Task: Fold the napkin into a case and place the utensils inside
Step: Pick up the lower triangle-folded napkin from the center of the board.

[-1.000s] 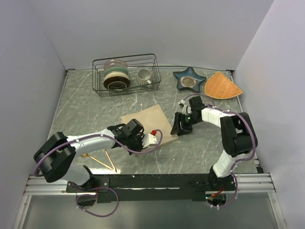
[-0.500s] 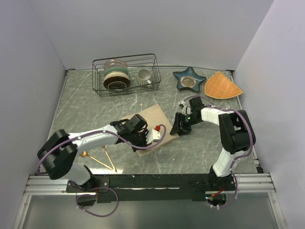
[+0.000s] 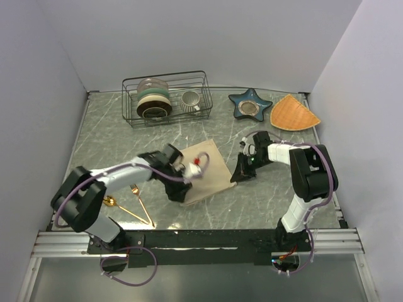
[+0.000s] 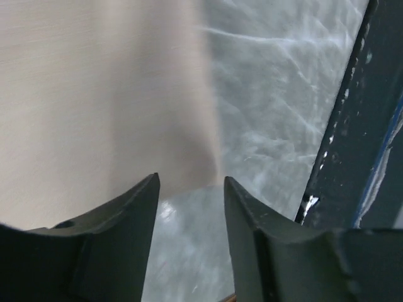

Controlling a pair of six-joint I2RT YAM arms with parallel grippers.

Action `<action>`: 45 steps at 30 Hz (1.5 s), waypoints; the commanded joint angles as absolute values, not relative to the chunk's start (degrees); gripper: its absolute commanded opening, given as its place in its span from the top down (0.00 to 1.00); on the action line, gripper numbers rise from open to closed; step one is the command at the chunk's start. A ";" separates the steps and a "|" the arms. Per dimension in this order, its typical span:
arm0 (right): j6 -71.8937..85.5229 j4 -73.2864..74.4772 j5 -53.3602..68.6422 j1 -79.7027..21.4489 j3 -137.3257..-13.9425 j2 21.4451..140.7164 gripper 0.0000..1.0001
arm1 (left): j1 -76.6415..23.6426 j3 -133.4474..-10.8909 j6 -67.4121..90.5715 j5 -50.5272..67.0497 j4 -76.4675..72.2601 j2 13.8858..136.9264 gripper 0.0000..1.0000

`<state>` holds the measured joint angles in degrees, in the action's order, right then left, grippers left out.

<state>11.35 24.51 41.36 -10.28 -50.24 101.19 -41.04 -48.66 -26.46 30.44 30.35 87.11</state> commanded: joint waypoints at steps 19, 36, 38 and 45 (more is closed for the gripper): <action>11.07 28.67 47.46 -10.72 -56.52 92.90 0.30 | -8.27 -49.58 33.05 59.26 -11.69 100.27 0.46; 9.32 26.36 43.42 -14.50 -48.17 103.54 0.68 | -4.13 -54.41 25.24 54.49 4.74 113.21 0.51; 8.53 27.33 44.81 -14.85 -47.73 103.19 0.72 | -4.13 -54.84 22.78 54.84 7.10 110.49 0.49; 3.70 34.97 50.09 -17.40 -50.71 97.92 0.70 | -0.18 -59.76 16.95 52.75 11.15 100.38 0.43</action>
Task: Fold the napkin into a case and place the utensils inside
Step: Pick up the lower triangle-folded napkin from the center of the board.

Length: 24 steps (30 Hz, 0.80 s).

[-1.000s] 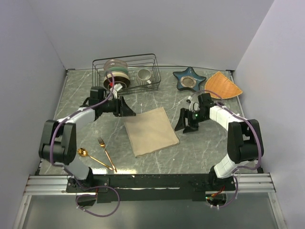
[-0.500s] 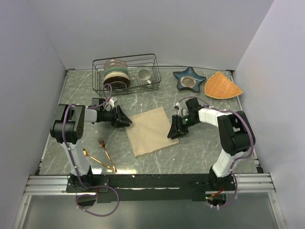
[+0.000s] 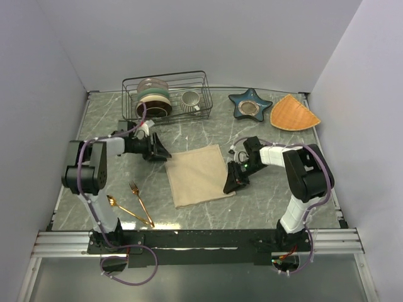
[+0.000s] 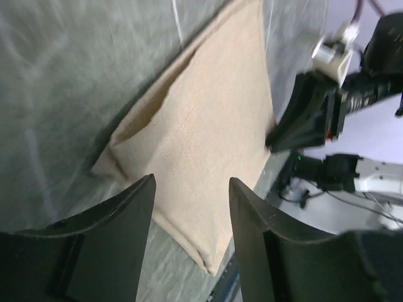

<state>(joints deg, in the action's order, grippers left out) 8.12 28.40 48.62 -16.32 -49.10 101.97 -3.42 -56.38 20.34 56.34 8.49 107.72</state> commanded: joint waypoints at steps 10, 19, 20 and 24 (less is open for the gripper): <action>6.76 29.62 44.65 -19.77 -58.71 92.19 0.64 | 1.06 -60.11 18.28 47.37 15.56 103.26 0.39; 10.19 24.70 44.21 -22.06 -58.19 97.99 0.63 | -2.02 -60.12 20.83 47.55 13.01 108.01 0.39; 10.20 24.35 43.95 -22.06 -57.57 98.61 0.63 | -2.20 -59.94 21.53 47.90 12.75 108.45 0.39; 10.55 23.73 43.33 -22.24 -56.95 102.38 0.64 | -2.81 -60.29 22.59 48.16 11.43 110.65 0.42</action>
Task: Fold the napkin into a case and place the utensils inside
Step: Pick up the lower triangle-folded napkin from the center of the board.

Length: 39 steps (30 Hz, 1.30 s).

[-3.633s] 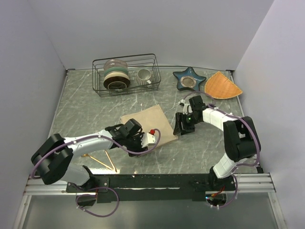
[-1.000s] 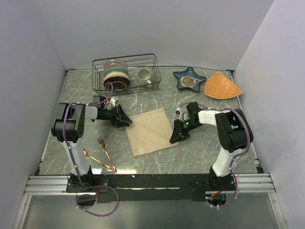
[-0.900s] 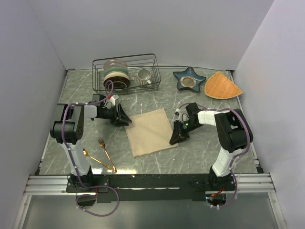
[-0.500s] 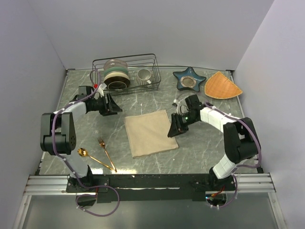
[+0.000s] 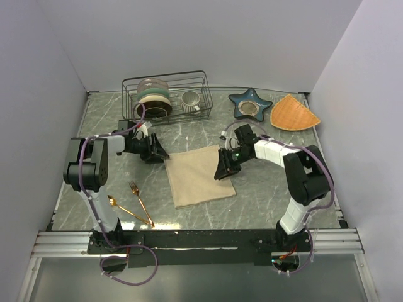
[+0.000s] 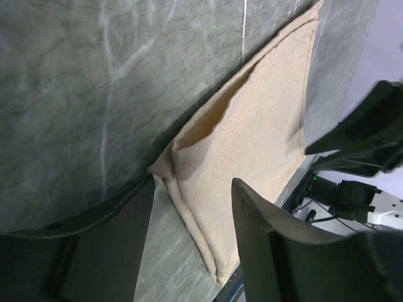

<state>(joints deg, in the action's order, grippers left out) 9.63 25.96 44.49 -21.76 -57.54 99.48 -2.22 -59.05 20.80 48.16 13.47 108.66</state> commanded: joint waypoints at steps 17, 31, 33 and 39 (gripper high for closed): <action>8.44 25.84 42.54 -21.18 -57.74 104.24 0.64 | -5.71 -63.72 11.88 45.70 14.85 108.21 0.84; 7.12 33.47 46.58 -14.94 -61.17 97.21 0.62 | -15.90 -53.71 -21.14 36.22 12.66 91.68 0.96; 6.16 34.53 46.84 -13.54 -62.22 97.29 0.62 | -18.44 -51.08 -27.38 33.94 12.04 88.43 0.96; 4.66 37.18 47.02 -12.04 -63.72 96.50 0.61 | -22.23 -43.53 -42.16 32.96 8.53 80.43 0.98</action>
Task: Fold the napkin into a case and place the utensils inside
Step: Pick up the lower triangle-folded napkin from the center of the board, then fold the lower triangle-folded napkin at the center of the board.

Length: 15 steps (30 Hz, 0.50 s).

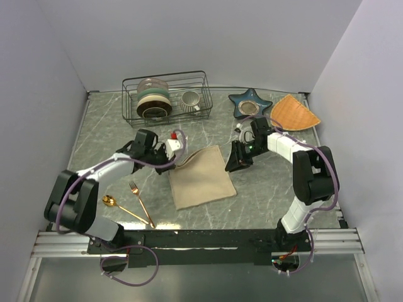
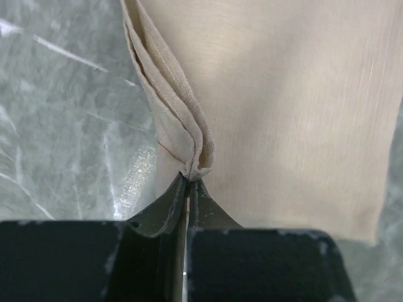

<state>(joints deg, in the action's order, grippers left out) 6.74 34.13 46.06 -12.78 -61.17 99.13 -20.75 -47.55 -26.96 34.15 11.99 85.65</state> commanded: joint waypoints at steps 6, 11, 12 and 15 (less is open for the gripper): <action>3.43 39.28 46.85 -11.16 -67.05 95.71 0.61 | -25.65 -37.98 -53.50 34.37 8.96 74.01 0.98; 2.29 40.69 45.79 -10.99 -68.90 93.87 0.60 | -28.82 -34.63 -58.09 33.32 8.70 70.49 0.98; 2.02 40.78 45.79 -10.90 -68.82 93.69 0.60 | -29.79 -34.02 -58.70 33.05 8.44 70.14 0.98; 1.50 41.57 45.53 -10.90 -68.82 93.25 0.60 | -31.55 -31.91 -60.29 32.26 7.21 67.51 0.98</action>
<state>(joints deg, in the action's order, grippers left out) 3.27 39.38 45.93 -11.31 -66.76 95.94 -29.47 -33.89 -54.06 31.68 10.02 71.02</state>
